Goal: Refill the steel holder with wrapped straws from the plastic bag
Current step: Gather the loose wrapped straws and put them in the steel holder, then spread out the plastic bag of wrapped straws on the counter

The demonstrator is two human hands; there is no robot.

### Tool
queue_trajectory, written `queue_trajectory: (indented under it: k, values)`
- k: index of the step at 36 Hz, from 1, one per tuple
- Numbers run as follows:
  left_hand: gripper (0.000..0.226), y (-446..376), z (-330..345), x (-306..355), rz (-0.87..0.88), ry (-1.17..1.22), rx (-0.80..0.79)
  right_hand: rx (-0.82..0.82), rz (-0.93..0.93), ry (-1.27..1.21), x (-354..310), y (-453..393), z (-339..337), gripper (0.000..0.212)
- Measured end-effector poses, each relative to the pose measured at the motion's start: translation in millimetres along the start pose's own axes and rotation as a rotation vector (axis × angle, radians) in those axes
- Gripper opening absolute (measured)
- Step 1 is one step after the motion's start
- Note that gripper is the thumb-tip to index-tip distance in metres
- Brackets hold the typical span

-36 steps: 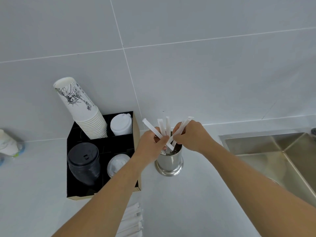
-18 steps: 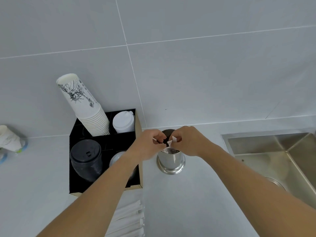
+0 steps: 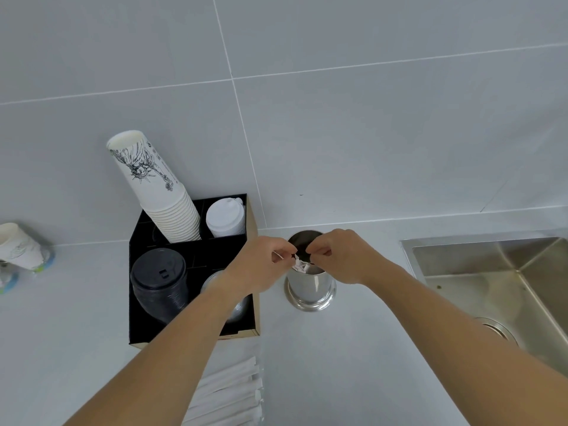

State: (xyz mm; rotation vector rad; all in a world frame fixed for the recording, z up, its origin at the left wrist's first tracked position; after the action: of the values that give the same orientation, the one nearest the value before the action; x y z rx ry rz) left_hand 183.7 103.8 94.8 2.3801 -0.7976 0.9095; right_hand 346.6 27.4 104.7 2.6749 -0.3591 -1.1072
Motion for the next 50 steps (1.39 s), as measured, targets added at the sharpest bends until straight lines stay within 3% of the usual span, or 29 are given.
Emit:
queue_trajectory:
  k: [13, 20, 34, 41, 50]
  values:
    - [0.016, 67.7, -21.6, -61.5, -0.150, 0.279, 0.128, 0.079, 0.123, -0.723, 18.7, 41.9, 1.1, 0.014]
    - [0.014, 144.6, -21.4, -124.8, -0.404, 0.356, 0.201, 0.150, 0.233, -1.059, 27.5, 69.6, 41.0, 0.017]
    - [0.005, 254.5, -23.0, -255.5, -0.780, 0.258, 0.288, -0.048, 0.552, -0.992, 35.2, 93.8, 162.3, 0.018]
    - [0.033, 272.4, -27.1, -289.5, -0.856, 0.049, 0.314, -0.079, 0.647, -0.910, 14.8, 110.9, 215.5, 0.016]
    - [0.017, 272.3, -30.7, -300.0, -0.877, 0.425, 0.238, -0.073, 0.683, -0.704, 1.5, 118.1, 273.9, 0.038]
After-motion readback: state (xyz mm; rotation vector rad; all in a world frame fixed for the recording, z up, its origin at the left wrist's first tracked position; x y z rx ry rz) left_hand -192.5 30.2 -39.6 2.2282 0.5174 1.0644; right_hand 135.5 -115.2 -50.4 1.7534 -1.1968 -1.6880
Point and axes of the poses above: each hand's wrist, its own y-axis away from the middle knuckle, its own z-axis out of the palm, x = y × z, the point moved 2 cm from there along -y, towards the middle knuckle, and after that the axes turned 3 degrees about -x, right-handed, at the moved point
